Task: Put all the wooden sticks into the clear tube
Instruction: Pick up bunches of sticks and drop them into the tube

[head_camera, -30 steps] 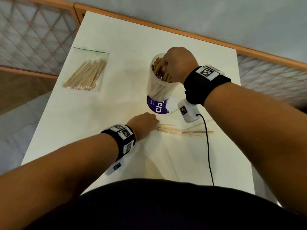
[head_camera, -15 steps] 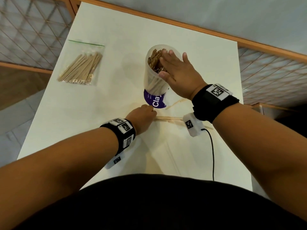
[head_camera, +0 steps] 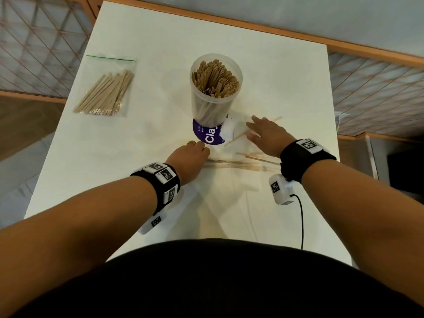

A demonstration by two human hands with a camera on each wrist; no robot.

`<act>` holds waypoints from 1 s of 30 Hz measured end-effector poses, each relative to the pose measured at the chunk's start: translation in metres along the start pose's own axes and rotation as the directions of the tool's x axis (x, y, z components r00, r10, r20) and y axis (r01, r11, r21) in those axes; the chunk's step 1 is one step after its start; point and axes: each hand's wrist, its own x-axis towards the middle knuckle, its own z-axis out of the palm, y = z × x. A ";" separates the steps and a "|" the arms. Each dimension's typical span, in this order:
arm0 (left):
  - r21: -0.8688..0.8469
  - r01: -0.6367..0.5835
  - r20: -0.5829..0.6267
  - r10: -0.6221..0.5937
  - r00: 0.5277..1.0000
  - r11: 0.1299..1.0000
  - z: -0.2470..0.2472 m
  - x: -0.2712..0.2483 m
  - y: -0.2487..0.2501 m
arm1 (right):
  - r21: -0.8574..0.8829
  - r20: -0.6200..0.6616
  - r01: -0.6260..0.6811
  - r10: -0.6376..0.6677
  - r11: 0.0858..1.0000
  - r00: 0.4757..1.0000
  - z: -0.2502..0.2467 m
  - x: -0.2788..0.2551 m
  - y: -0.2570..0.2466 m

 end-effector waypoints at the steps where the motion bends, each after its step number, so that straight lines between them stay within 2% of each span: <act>1: -0.005 0.001 -0.010 -0.001 1.000 1.000 0.000 -0.001 0.000 | -0.033 0.031 0.014 -0.013 0.999 0.999 0.004 0.001 -0.001; 4: -0.007 -0.008 -0.026 0.008 1.000 1.000 0.003 -0.004 -0.001 | -0.075 0.065 0.007 -0.002 0.997 0.998 0.023 -0.003 -0.001; 7: 0.017 0.001 -0.072 0.000 0.997 1.000 0.007 -0.006 -0.005 | -0.026 0.001 -0.070 0.070 0.997 0.998 0.053 -0.023 -0.007; 9: -0.031 0.040 -0.130 -0.044 0.991 0.999 0.011 -0.008 -0.006 | -0.003 -0.016 -0.075 0.075 0.997 0.997 0.066 -0.040 -0.018; 11: -0.143 0.118 -0.145 -0.139 0.980 0.983 0.014 -0.012 -0.005 | 0.068 -0.013 -0.079 0.080 0.995 0.997 0.072 -0.055 -0.024; 13: -0.226 0.256 -0.095 -0.283 0.954 0.940 0.016 -0.018 -0.003 | 0.149 -0.096 -0.109 0.125 0.983 0.988 0.072 -0.066 -0.015; 15: -0.257 0.371 0.057 -0.369 0.927 0.892 0.022 -0.026 -0.004 | 0.213 -0.198 -0.189 0.231 0.959 0.952 0.075 -0.078 0.008; 17: -0.296 0.415 0.101 -0.404 0.909 0.860 0.027 -0.031 -0.005 | 0.286 -0.204 -0.328 0.391 0.901 0.897 0.083 -0.089 0.034; 19: -0.353 0.415 0.103 -0.406 0.908 0.839 0.033 -0.035 -0.001 | 0.346 -0.145 -0.424 0.494 0.837 0.857 0.094 -0.100 0.048; 21: -0.384 0.392 0.078 -0.394 0.916 0.836 0.038 -0.034 0.008 | 0.322 -0.127 -0.392 0.450 0.862 0.884 0.106 -0.105 0.047; 24: -0.392 0.327 0.020 -0.347 0.938 0.860 0.044 -0.027 0.025 | 0.216 -0.157 -0.253 0.289 0.943 0.944 0.117 -0.098 0.031; 30: -0.385 0.247 0.022 -0.259 0.966 0.889 0.048 -0.005 0.056 | 0.065 -0.155 -0.054 0.064 0.996 0.986 0.124 -0.078 -0.016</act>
